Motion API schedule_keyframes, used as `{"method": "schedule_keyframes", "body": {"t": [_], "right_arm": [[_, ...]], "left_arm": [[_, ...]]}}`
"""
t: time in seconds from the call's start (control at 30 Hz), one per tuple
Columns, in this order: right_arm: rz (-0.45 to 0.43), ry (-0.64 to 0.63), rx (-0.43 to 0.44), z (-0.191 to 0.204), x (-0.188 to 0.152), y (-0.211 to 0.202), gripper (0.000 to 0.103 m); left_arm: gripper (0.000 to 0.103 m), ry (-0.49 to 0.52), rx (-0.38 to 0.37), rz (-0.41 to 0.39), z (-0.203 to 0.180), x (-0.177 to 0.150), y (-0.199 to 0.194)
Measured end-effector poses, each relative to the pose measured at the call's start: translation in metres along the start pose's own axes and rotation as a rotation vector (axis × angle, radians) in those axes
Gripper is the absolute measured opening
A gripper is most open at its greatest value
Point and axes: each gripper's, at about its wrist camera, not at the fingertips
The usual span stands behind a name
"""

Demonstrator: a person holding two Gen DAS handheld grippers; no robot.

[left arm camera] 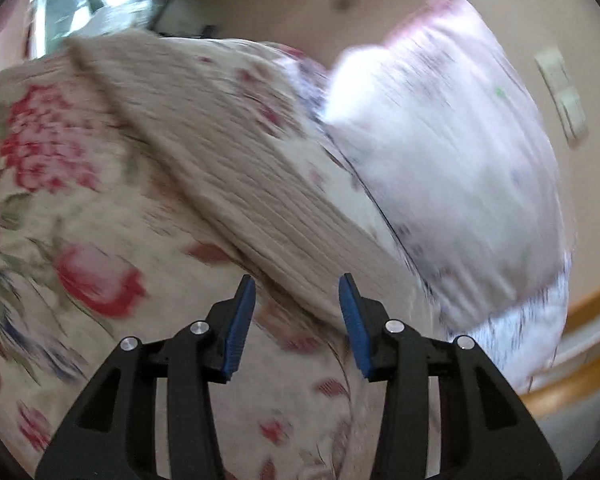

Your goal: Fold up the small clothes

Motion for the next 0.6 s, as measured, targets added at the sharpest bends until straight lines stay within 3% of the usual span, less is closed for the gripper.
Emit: {"method": "schedule_keyframes", "body": {"t": [0.17,0.27,0.33,0.43,0.6], "right_arm": [[-0.013,-0.016,-0.007,0.001,-0.004,-0.004,0.08],[-0.021,-0.028,-0.011,0.003,-0.003,-0.005,0.081],[-0.023,-0.033,-0.011,0.003,-0.003,-0.005,0.081],[-0.018,-0.039,-0.008,0.003,-0.004,-0.004,0.081],[-0.017,-0.046,-0.007,0.0,-0.007,-0.004,0.081]], "left_arm": [[0.04,-0.158,-0.004,-0.046,0.027,0.023,0.006],[0.032,-0.218,-0.005,-0.07,0.039,0.032,0.01],[0.02,-0.245,-0.006,-0.077,0.044,0.036,0.013],[0.011,-0.277,-0.016,-0.089,0.056,0.042,0.017],[0.005,-0.291,-0.048,-0.111,0.054,0.046,0.016]]}}
Point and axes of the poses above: each gripper's, at about its wrist camera, not at the fingertips, and y roughly the way its jaws point, z to its left, x to its top, and after that the axes turned 4 degrees about -x, right-handed
